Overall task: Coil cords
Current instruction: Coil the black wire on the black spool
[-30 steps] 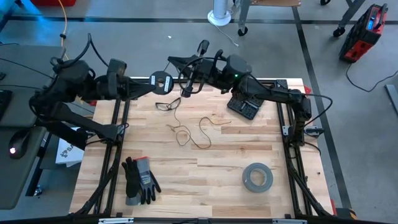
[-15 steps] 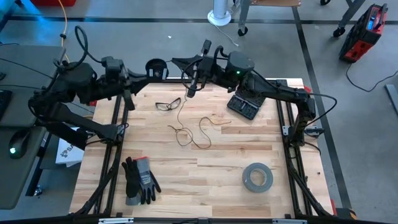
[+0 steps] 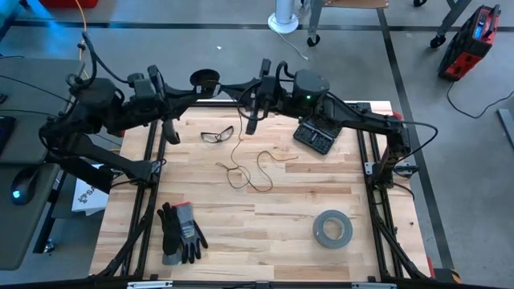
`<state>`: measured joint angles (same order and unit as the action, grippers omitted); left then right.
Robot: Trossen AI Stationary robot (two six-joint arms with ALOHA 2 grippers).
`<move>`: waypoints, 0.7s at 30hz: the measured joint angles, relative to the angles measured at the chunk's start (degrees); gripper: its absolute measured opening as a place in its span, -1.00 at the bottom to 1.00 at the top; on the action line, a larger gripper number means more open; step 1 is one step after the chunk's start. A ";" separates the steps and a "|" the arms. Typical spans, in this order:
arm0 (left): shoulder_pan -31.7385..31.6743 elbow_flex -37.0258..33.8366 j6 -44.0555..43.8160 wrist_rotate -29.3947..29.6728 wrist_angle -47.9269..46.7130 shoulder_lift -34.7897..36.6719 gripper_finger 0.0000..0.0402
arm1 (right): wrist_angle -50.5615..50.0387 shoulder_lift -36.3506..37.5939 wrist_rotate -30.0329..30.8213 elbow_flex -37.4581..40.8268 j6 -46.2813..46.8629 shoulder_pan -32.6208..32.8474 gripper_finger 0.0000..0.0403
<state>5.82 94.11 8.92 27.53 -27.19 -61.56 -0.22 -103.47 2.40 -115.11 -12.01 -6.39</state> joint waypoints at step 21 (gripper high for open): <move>0.58 0.11 1.71 -1.75 11.02 -0.44 -1.00 | -20.68 1.33 -3.92 0.04 9.07 -0.33 -0.39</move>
<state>6.40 94.21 10.63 25.78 -16.16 -62.00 -20.90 -102.14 -1.52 -115.07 -2.93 -6.72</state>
